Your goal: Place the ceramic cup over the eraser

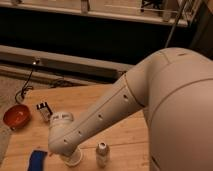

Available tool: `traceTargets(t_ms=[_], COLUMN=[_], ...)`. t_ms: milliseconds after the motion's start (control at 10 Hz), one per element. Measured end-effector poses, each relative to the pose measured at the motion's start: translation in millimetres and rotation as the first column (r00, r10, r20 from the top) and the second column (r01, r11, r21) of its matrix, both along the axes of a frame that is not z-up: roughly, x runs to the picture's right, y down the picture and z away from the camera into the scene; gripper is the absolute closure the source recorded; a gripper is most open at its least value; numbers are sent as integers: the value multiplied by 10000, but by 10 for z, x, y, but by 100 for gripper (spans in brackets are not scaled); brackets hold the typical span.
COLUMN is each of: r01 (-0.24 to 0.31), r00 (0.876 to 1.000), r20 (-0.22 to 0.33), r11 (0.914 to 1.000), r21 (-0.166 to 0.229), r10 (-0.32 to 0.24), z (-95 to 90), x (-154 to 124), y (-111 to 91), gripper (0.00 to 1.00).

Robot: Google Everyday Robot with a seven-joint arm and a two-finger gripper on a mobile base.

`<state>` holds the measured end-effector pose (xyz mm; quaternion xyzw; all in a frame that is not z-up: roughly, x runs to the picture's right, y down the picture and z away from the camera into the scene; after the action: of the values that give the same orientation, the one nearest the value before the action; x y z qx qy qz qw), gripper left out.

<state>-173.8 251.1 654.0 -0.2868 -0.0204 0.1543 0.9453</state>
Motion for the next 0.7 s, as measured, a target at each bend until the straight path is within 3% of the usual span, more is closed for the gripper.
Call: traceTargets(t_ms=[200,300,400,600,700], r01=[-110,-101,-83,25,106], r00=[9999,9998,9997,9989,9986], r20=[-42,-141,-205,-476,-532], r11=[9990,9972,9958,9914,9895], r21=[441,737,908,1307,1440], r10=[112,112,102,38,-29], z=[-264,-430,-523,-625,-594], x=[-34,-55,-89,-255,-412], y=[-618,-1061,-1329,-1901,-2037], gripper=[100,100,100,100,100])
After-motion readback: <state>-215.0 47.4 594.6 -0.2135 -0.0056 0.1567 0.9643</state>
